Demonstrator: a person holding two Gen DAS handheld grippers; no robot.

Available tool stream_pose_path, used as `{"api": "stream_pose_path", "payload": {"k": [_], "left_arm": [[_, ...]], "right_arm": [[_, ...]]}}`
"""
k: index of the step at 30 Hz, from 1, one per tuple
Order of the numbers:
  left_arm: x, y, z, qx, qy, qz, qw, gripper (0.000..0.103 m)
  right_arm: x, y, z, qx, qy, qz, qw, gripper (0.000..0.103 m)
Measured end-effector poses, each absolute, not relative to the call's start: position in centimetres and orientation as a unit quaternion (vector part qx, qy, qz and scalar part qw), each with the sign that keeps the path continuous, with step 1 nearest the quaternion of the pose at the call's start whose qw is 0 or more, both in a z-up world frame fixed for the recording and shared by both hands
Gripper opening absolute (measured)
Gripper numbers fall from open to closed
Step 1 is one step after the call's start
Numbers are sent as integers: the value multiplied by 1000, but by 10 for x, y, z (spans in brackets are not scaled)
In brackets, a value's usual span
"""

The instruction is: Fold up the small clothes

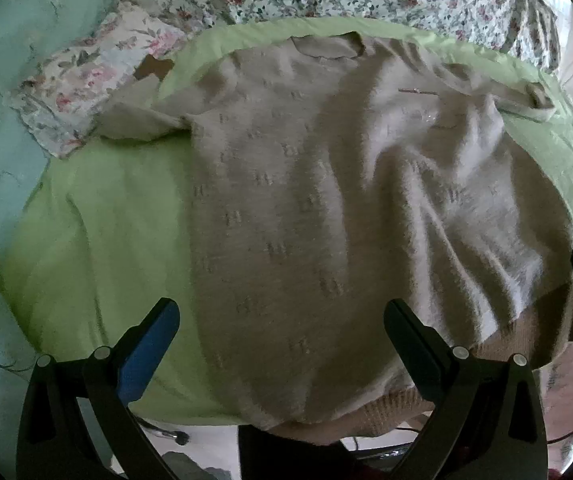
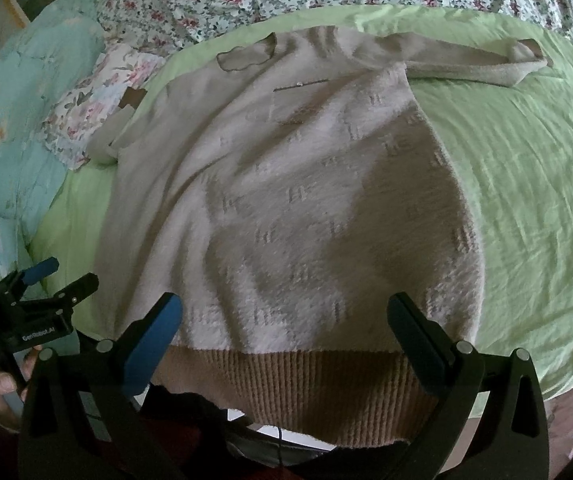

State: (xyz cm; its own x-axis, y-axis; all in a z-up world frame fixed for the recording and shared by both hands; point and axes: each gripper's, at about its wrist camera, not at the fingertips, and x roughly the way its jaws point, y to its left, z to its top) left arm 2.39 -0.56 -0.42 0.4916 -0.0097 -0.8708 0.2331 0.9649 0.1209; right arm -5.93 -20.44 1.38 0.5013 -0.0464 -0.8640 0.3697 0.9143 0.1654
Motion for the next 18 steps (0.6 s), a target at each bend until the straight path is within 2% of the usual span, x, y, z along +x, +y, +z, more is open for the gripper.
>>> {"api": "stream_pose_path", "payload": {"k": [8,18], "left_arm": [[49,-9,-4,103,499,-70,857,102],[93,-20,-2,102,498,-68,858,102]], "right_arm": [[-62,-250,28,192,441,-158,862,102],[-61,-374,53,259,383,-237,855,102]]}}
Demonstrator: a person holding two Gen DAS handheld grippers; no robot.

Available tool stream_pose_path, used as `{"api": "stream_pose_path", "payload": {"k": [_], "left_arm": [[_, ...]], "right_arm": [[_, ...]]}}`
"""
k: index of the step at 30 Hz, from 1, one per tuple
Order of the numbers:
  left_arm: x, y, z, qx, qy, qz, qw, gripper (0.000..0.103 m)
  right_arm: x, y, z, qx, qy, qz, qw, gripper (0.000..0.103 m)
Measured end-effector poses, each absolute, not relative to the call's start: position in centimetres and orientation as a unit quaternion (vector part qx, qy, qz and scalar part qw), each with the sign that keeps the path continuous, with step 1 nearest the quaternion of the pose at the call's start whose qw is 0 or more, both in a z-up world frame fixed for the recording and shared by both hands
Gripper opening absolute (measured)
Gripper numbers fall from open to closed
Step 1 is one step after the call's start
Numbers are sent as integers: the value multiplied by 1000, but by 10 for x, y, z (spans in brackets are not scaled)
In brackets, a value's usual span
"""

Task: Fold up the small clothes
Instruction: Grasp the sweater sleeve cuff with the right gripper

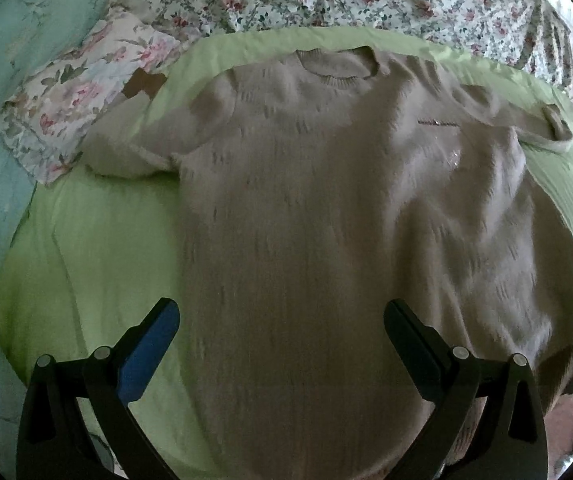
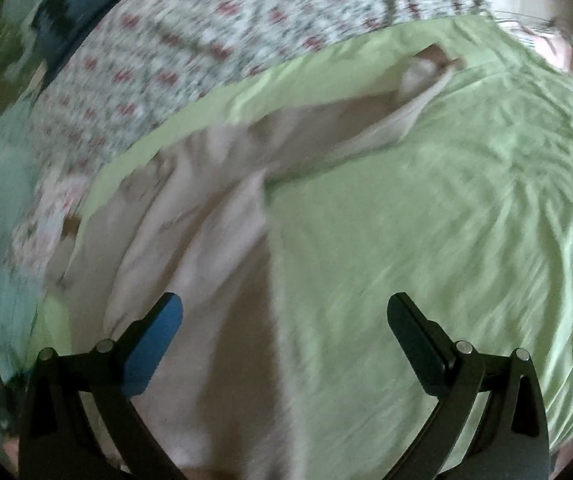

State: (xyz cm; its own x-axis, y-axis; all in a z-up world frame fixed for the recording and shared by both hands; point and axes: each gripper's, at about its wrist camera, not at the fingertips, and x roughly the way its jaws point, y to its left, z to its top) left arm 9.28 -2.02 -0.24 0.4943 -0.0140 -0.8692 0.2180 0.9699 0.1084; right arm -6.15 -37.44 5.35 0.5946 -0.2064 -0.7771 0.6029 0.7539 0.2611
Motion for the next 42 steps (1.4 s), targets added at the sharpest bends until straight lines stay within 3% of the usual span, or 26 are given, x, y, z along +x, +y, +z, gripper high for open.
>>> {"api": "stream_pose_path", "payload": {"k": [5,12,19,20,23,24,32,42], "left_arm": [[115,-32,-10,99,509,-73,852,102],[142,-49,-30,109,525,-69,841,102],[170,-58,-43,99,538,-68,834,102],[172,-59,-43,97,538,-69,834,102],[176,-62,-44,95,535,-70,837,102],[177,-62,-44,93,534,-70,837,102],[167,-48,-43,73,536,-75,838,102],[150,5,-36,17,535,-49,843,102]], "right_arm": [[-49,-454,66,262,344,-284,856,98],[-28,-581,63,324,308,-349,823,63],[-1,-656,45,349,291,-386,803,55],[3,-662,41,353,289,-388,801,49],[11,-664,44,349,288,-384,805,11],[14,-659,47,345,287,-380,809,8],[67,-531,80,281,313,-250,872,7],[158,-324,61,234,358,-56,902,7]]}}
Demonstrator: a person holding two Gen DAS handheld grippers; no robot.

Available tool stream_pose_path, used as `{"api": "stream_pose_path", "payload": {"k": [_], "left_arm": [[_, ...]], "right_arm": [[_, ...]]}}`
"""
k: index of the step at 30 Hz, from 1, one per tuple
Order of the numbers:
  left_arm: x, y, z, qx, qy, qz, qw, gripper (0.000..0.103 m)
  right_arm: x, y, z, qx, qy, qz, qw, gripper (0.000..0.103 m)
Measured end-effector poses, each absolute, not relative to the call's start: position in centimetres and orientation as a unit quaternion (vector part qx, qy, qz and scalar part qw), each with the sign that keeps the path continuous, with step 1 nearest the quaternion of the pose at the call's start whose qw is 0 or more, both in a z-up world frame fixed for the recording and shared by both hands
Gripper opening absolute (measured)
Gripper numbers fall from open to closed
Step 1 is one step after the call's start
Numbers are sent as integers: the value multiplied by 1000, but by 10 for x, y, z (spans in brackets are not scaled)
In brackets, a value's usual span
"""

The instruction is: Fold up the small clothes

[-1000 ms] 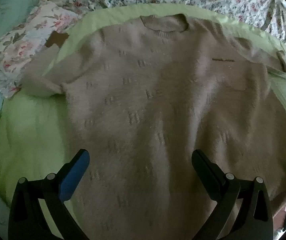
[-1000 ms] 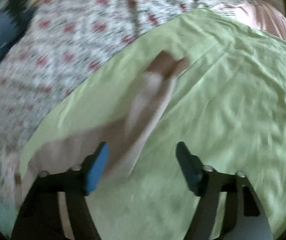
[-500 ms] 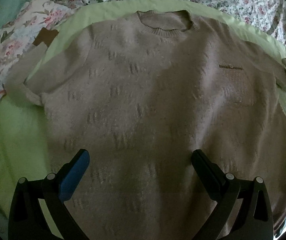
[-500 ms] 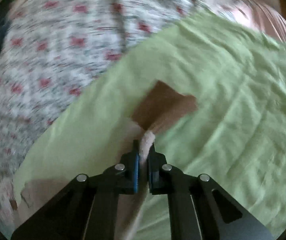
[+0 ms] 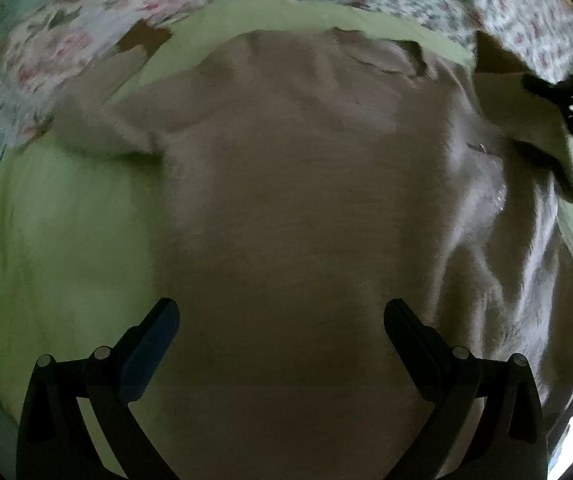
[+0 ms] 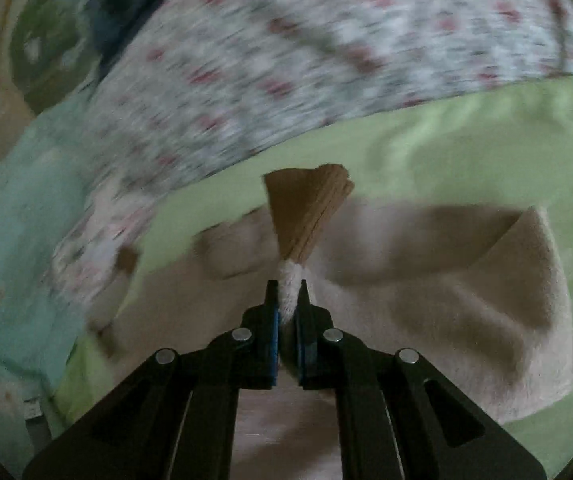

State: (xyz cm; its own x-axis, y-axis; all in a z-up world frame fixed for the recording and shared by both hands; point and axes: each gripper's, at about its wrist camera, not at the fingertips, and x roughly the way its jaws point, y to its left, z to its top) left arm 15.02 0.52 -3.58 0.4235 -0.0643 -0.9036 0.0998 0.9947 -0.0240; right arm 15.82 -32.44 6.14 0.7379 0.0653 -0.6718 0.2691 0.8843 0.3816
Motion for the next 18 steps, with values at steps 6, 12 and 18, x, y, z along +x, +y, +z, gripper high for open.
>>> {"api": "stream_pose_path", "payload": {"k": [6,12,18], "left_arm": [[147,35,-39,-25,543,-35,838,102],[160,37,-39,-61,539,-55,838,102],[199,14,-37,-116,533,-127,828,102]], "right_arm": [[196,-241,32,230,390,27,891,7],[208,-201,-5,225,436,62,869,12],[195,-204,-14,265,448,89,849,39]]}}
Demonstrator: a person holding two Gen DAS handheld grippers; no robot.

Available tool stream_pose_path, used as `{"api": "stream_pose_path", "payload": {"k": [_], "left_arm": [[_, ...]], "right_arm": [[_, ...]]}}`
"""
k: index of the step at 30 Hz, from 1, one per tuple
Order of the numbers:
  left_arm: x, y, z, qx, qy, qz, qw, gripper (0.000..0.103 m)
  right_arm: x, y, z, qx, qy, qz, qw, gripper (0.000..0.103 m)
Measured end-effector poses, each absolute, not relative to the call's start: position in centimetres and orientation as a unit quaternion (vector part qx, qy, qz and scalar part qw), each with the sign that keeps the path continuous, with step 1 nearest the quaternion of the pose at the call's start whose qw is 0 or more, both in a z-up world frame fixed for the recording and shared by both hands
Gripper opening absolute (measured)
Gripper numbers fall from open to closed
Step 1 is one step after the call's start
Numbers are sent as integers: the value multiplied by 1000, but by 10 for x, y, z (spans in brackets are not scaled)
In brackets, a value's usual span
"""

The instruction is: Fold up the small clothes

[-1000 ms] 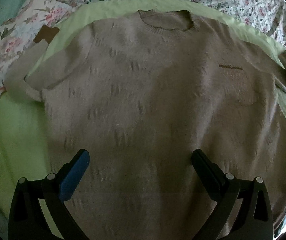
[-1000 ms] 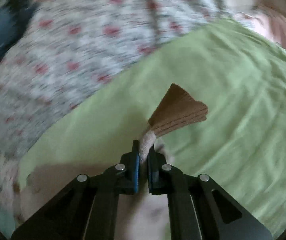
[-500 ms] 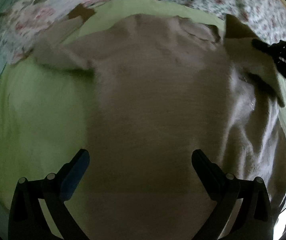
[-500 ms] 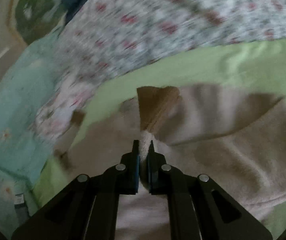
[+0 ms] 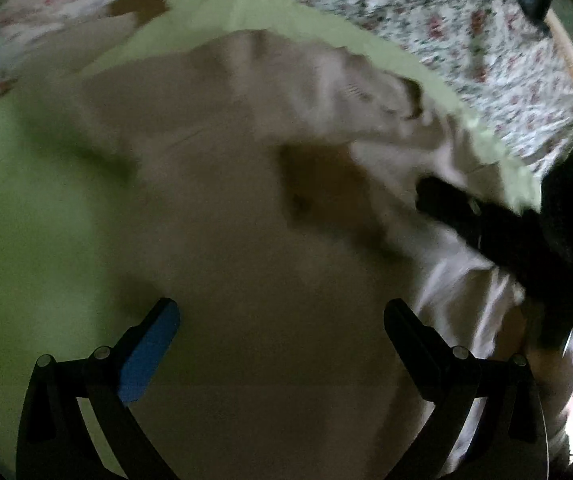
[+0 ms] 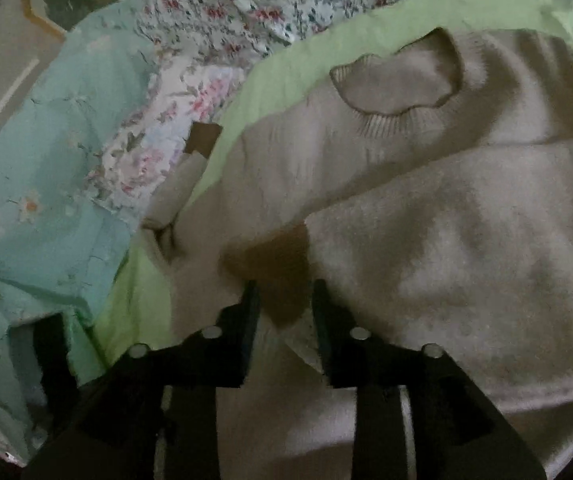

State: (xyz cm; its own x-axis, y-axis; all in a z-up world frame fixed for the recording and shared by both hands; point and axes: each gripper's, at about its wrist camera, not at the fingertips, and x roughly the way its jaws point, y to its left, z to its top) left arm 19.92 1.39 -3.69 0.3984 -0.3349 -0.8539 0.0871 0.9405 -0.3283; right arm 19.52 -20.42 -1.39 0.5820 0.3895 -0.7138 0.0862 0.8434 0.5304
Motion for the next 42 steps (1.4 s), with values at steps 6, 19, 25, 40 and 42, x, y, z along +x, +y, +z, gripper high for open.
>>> {"api": "stream_pose_path", "payload": {"k": [6,19,25,40,42], "left_arm": [[261,-17,-55,-145,540,-164,812,102],[262,-3,13,-105,396,-175,895,6],[283,30,-5,-109,423,-128,890,6],[281,10,-34,-107,443,-136,880,6],[281,-5,-31,-98,439,-154,879,6]], "right_arm": [[150,-245,18,264,403,43,875,45],[78,-361,42,303,341,-110,883,50],[85,-403,42,284,352,-173,875,63],[162,-439,-7,269,441,-138,845,9],[152,-444,15,243,424,-156,858,8]]}}
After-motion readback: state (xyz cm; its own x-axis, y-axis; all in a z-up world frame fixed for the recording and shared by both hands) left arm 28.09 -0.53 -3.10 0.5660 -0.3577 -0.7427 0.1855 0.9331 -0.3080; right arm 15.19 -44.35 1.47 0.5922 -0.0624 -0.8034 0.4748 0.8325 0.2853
